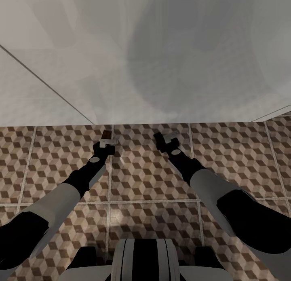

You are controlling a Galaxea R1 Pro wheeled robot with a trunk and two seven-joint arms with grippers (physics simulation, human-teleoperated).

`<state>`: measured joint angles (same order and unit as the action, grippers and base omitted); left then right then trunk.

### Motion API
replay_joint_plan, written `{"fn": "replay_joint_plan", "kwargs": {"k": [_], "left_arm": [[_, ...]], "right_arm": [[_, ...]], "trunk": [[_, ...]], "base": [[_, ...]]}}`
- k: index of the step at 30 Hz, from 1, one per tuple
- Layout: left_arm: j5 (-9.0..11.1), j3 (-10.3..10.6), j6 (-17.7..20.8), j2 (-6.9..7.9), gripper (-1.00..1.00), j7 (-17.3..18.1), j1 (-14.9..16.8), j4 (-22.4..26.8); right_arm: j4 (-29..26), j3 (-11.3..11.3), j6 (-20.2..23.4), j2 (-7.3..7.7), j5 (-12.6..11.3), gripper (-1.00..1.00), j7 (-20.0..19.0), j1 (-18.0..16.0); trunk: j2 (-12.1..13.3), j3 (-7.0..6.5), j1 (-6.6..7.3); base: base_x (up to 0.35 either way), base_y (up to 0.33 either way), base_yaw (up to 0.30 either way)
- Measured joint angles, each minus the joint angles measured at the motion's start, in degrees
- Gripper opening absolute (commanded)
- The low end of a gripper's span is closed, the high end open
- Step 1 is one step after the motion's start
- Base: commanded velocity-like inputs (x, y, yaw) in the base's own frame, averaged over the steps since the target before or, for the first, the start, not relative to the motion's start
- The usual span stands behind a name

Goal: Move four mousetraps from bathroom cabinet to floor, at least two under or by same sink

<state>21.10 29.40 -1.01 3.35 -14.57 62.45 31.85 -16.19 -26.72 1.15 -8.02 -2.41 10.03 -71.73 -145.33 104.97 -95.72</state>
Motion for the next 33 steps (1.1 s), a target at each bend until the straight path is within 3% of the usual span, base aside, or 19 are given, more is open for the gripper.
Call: {"fn": "replay_joint_plan", "kwargs": {"k": [17, 18, 33], "left_arm": [[0.0, 0.21, 0.01, 0.0, -1.0, -0.01, 0.0, 0.01], [0.0, 0.22, 0.02, 0.0, -1.0, -0.01, 0.0, 0.01], [0.02, 0.26, 0.01, -0.13, -1.0, 0.06, 0.0, -1.19]], "right_arm": [[0.05, 0.15, -0.1, -0.06, 0.03, -1.0, 0.01, 0.01], [0.05, 0.16, -0.11, -0.06, 0.02, 1.0, 0.02, 0.01], [0.16, -0.16, -1.54, 0.04, -0.69, 1.0, -0.04, 0.06]], "trunk": [[0.0, 0.0, 0.0], [0.0, 0.0, 0.0], [0.0, 0.01, -0.01]], "base": [[0.0, 0.0, 0.0], [0.0, 0.0, 0.0], [0.0, 0.0, 0.0]]}}
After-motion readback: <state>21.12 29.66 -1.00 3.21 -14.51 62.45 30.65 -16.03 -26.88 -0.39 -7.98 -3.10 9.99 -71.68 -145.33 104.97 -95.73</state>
